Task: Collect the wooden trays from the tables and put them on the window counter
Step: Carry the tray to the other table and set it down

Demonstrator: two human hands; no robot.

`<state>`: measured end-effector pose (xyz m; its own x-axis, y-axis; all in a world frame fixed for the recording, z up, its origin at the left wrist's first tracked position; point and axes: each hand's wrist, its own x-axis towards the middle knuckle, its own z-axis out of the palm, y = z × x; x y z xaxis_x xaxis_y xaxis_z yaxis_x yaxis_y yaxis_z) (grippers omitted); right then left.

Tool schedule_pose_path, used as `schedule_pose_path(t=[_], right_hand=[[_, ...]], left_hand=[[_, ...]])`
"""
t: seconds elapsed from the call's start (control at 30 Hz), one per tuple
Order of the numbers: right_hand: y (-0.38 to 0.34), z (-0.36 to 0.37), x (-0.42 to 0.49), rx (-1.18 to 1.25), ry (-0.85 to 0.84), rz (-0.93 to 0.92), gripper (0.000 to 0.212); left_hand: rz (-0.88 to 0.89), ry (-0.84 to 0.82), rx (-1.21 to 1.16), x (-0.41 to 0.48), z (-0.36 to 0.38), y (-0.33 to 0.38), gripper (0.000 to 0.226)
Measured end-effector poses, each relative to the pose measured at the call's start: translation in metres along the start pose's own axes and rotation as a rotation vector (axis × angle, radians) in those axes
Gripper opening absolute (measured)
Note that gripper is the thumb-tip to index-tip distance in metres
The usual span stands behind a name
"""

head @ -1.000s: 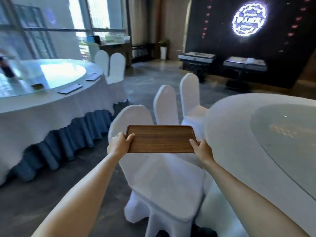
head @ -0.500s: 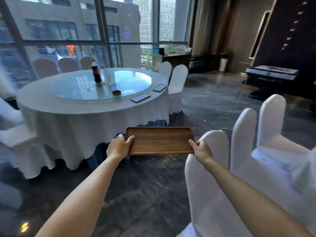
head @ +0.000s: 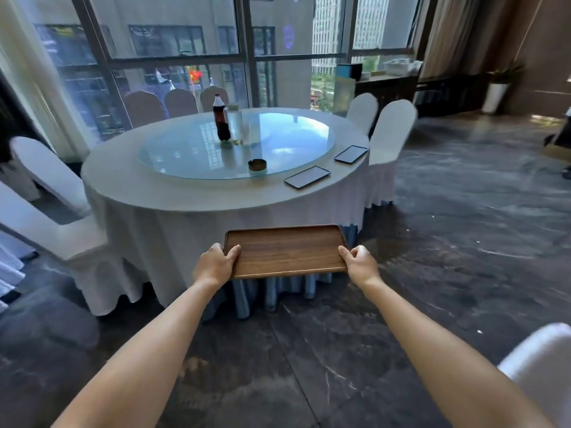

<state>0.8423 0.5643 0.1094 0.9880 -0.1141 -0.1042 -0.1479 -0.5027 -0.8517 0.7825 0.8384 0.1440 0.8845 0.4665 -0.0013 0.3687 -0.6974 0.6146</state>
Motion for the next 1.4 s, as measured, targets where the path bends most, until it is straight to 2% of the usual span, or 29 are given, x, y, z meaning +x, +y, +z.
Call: schedule_pose_path(t=[0.33, 0.6, 0.87, 1.13, 1.4], right_hand=[[-0.033, 0.01, 0.181, -0.028, 0.014, 0.014, 0.033], [-0.028, 0.025, 0.334, -0.08, 0.032, 0.057, 0.032], [-0.051, 0.038, 0.518, -0.226, -0.036, 0.076, 0.038], [-0.049, 0.046, 0.656, -0.309, -0.128, 0.07, 0.04], [-0.03, 0.072, 0.793, -0.501, -0.375, -0.052, 0.036]], left_hand=[[0.038, -0.056, 0.057, 0.184, 0.053, 0.067, 0.041], [0.047, -0.134, 0.046, 0.329, 0.139, 0.105, 0.051], [-0.015, -0.165, 0.0, 0.487, 0.215, 0.148, 0.048], [-0.122, -0.123, -0.006, 0.565, 0.27, 0.185, 0.043], [-0.344, -0.077, 0.049, 0.606, 0.345, 0.203, 0.043]])
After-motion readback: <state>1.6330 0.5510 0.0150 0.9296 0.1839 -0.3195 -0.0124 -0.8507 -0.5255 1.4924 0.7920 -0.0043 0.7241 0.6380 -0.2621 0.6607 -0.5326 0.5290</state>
